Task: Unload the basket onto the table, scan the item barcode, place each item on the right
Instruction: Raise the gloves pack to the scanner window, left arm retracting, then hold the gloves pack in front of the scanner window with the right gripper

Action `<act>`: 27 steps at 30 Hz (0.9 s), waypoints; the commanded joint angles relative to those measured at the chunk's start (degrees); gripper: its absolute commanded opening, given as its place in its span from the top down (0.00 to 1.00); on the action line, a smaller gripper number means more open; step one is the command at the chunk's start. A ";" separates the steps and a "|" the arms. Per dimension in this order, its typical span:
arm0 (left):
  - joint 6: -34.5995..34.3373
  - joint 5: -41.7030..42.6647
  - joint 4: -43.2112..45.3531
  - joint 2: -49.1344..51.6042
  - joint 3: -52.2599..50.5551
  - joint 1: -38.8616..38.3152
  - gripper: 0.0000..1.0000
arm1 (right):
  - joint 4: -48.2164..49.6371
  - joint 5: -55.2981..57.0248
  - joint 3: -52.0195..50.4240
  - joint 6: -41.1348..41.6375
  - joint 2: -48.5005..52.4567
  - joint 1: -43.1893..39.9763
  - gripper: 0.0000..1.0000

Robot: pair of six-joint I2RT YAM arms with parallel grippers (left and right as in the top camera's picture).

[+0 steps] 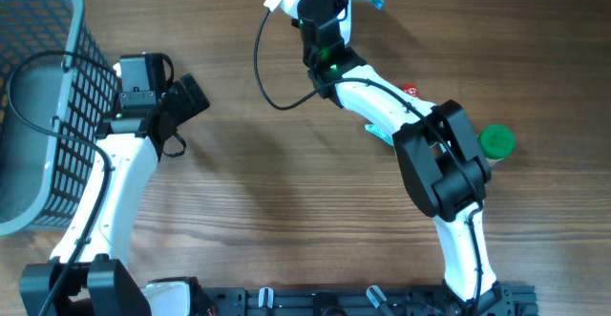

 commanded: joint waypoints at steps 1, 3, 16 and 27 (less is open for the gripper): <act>0.46 -0.55 0.13 0.44 0.61 0.24 0.00 | -1.46 -0.26 0.74 1.62 0.98 1.31 0.96; 0.46 -0.55 0.13 0.44 0.61 0.24 0.00 | -2.78 -0.74 0.74 2.86 0.98 1.81 0.96; 0.46 -0.55 0.13 0.44 0.61 0.24 0.00 | -8.90 -2.34 0.74 13.62 0.98 2.78 0.90; 0.46 -0.55 0.13 0.44 0.61 0.24 0.00 | -9.77 -0.26 0.76 17.62 -2.12 2.60 0.96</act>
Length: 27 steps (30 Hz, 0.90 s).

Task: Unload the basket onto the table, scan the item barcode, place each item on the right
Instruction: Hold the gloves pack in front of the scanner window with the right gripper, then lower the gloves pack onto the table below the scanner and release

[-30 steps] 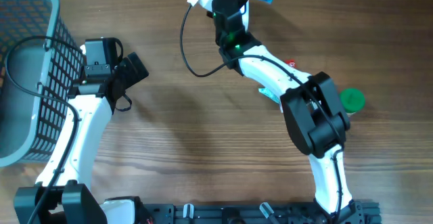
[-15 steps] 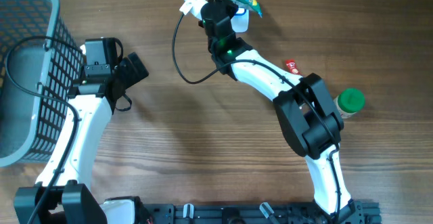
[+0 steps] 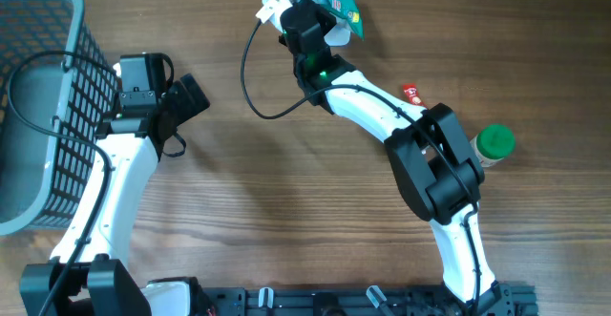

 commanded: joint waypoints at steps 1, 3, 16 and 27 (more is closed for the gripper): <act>0.46 -0.57 0.13 0.44 0.61 0.24 0.00 | -0.24 1.14 0.74 2.34 -3.56 -0.11 0.96; 0.46 -0.57 0.13 0.44 0.61 0.24 0.00 | -1.55 0.94 0.74 2.73 -6.56 -0.33 0.96; 0.46 -0.57 0.13 0.44 0.61 0.24 0.00 | -45.35 -10.80 0.74 26.99 -28.41 -3.10 0.96; 0.46 -0.57 0.13 0.44 0.61 0.24 0.00 | -79.76 -38.34 -3.98 34.12 -29.46 -9.05 0.96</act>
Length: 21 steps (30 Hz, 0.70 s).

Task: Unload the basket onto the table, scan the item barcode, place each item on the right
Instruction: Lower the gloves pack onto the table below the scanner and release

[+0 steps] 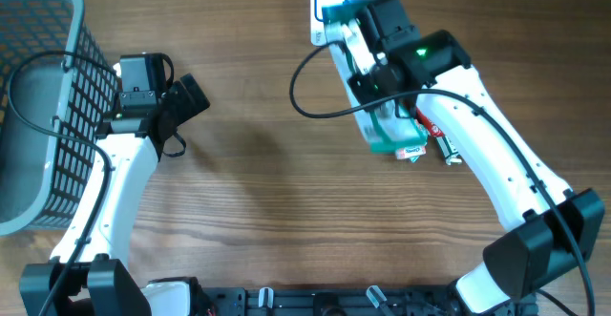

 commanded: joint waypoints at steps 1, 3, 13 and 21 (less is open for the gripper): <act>0.46 -0.55 0.15 0.42 0.61 0.24 0.00 | -1.90 -10.10 -4.39 3.06 0.39 -0.57 0.96; 0.46 -0.55 0.15 0.42 0.61 0.24 0.00 | -0.28 -10.10 -7.93 3.06 0.39 -0.57 0.95; 0.46 -0.55 0.15 0.42 0.61 0.24 0.00 | 4.90 -8.31 -13.62 3.08 0.48 -0.94 0.39; 0.48 -0.55 0.15 0.42 0.61 0.24 0.00 | 6.60 -5.51 -13.62 6.03 0.50 -0.96 0.00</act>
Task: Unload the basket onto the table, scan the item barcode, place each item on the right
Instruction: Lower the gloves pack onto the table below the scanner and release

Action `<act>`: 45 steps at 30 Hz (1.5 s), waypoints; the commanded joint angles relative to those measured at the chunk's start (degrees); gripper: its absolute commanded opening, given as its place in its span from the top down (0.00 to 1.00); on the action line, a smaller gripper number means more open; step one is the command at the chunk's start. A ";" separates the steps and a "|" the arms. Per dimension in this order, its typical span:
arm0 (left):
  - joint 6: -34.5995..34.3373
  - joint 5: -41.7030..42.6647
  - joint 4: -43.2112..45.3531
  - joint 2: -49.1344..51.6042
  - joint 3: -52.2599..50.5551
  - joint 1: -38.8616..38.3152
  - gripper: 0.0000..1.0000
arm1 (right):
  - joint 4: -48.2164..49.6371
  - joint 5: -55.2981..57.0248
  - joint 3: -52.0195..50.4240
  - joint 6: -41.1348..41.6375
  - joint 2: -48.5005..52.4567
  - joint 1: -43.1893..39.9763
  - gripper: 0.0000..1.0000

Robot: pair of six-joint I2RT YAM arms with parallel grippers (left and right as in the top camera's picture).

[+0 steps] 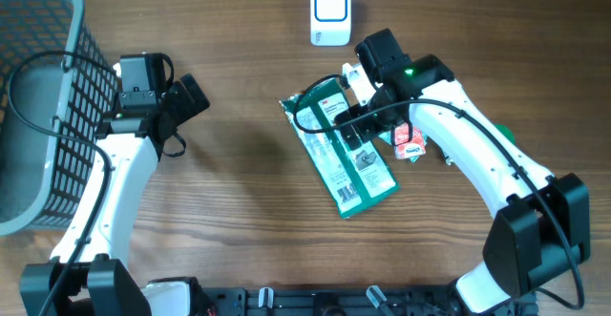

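Note:
A white barcode scanner (329, 10) stands at the far middle of the table. The green package (342, 158) is spread flat at the table's centre, its long side running toward the near right. My right gripper (351, 123) is over the package's upper half and appears shut on it. A black cable crosses the package there. My left gripper (194, 96) hangs idle at the left, far from the package, and its fingers look like one dark block.
A grey mesh basket (52, 30) fills the far left. A small red-and-white item (410, 142) lies just right of the package, under the right arm. A sliver of green (503, 135) shows behind the right forearm.
My right gripper has moved away from the scanner, down and to the left. The green package was under the wrist by the red-and-white item and now lies further left at the table's centre.
My right gripper held the green package at the far edge, beside the scanner's spot. Then it held it against the scanner. Later the scanner stood uncovered with the package just below it. Now the package is at mid-table. The left arm never moved.

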 commanded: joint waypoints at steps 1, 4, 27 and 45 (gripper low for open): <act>0.46 -0.55 0.13 0.42 0.61 0.24 0.00 | 1.70 1.53 -0.22 2.05 0.20 -0.31 0.00; 0.46 -0.55 0.13 0.42 0.61 0.24 0.00 | 2.36 1.51 -0.22 2.05 0.20 -0.28 0.00; 0.46 -0.55 0.13 0.42 0.61 0.24 0.00 | 16.52 1.51 -0.22 2.03 0.48 -0.31 0.01; 0.46 -0.55 0.13 0.42 0.61 0.24 0.00 | 16.96 3.65 -0.48 -3.06 -12.17 -0.24 0.00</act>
